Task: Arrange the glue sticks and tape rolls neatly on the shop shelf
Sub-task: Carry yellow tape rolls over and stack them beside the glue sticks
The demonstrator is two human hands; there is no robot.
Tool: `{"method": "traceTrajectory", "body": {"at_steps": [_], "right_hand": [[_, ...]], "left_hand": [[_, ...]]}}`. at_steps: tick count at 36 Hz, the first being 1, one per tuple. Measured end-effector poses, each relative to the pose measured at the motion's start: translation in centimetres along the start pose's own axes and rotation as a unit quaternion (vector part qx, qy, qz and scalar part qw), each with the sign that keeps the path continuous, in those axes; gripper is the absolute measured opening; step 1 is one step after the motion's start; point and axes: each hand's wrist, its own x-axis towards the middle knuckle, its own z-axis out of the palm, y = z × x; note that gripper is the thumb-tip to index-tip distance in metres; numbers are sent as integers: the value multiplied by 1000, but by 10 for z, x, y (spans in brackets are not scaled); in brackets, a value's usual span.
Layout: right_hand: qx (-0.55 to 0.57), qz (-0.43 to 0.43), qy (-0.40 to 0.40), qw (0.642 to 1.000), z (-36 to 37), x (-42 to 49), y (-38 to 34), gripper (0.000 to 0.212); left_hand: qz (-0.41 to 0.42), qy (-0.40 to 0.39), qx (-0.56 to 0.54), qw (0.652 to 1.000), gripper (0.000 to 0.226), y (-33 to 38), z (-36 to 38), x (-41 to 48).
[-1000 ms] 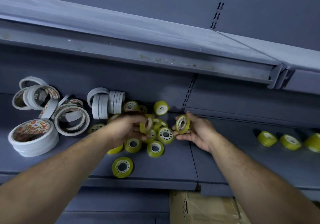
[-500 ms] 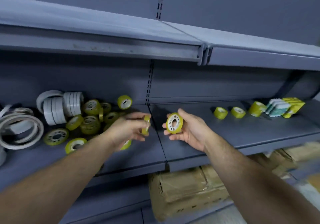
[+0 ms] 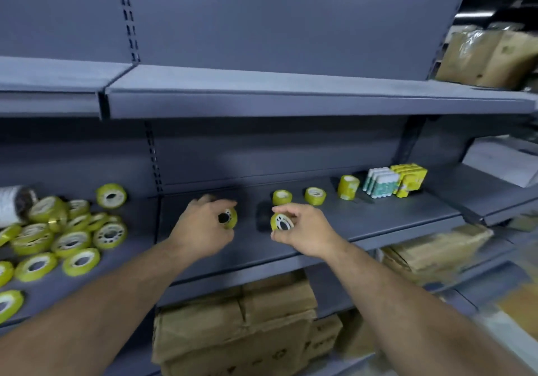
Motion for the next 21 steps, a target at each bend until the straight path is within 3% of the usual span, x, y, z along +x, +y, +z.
{"method": "traceTrajectory", "body": {"at_steps": [7,15,19,21], "right_hand": [[-9,21,29,999,-59,-3,50,61],[-8,50,41,998,-103,15,88,57],[-49,61,41,996,-119,34,97,55],[-70,66,41,995,-126,47,101,55]], "left_hand": [[4,-3,6,1000,63,60,40,27],[62,-3,21,998,24,90,84,86],[75,3,70,995,16,106,95,121],[67,-14,63,996,22,111,97,139]]}}
